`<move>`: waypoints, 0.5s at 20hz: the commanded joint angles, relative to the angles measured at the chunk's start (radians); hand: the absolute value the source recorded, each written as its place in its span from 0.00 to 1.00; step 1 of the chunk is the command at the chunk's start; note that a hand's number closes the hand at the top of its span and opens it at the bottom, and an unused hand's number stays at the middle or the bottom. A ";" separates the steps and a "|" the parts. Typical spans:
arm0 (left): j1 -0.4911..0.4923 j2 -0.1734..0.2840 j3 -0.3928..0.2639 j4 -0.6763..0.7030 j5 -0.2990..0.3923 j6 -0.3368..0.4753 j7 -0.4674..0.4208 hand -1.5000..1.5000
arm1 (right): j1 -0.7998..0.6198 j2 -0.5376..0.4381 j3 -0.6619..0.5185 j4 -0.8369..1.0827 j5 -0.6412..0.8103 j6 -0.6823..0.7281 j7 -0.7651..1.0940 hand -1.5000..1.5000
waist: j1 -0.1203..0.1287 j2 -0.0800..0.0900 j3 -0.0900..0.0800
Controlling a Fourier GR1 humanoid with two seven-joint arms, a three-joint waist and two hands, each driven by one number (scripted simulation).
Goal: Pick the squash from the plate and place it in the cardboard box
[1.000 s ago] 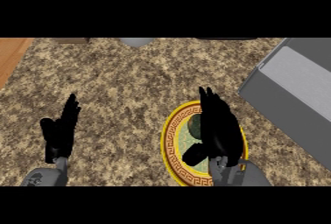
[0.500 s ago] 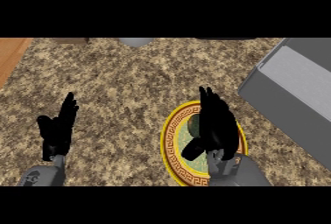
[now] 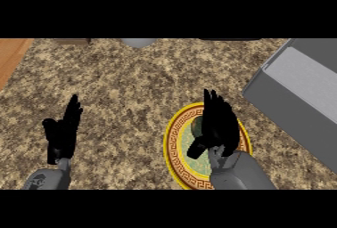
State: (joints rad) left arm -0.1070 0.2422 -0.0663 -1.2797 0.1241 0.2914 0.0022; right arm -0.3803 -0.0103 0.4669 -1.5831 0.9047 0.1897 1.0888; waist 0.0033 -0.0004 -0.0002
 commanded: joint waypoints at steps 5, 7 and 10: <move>0.021 -0.007 0.012 -0.025 -0.024 -0.026 -0.003 0.50 | 0.017 -0.011 -0.067 0.049 0.013 0.060 0.012 0.00 | -0.001 0.000 0.000; -0.029 -0.046 0.019 0.023 -0.034 0.001 -0.002 0.50 | -0.012 0.010 0.024 0.171 0.012 -0.099 0.035 0.00 | 0.002 0.001 0.000; 0.043 0.004 0.064 0.010 -0.002 -0.073 -0.047 0.50 | -0.020 0.010 -0.058 0.168 0.005 -0.017 -0.001 0.00 | 0.001 0.001 0.000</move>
State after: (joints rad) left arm -0.0975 0.2300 -0.0345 -1.2833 0.1072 0.2616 -0.0060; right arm -0.3890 -0.0075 0.4317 -1.4577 0.9154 0.1651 1.0437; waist 0.0041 0.0000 -0.0001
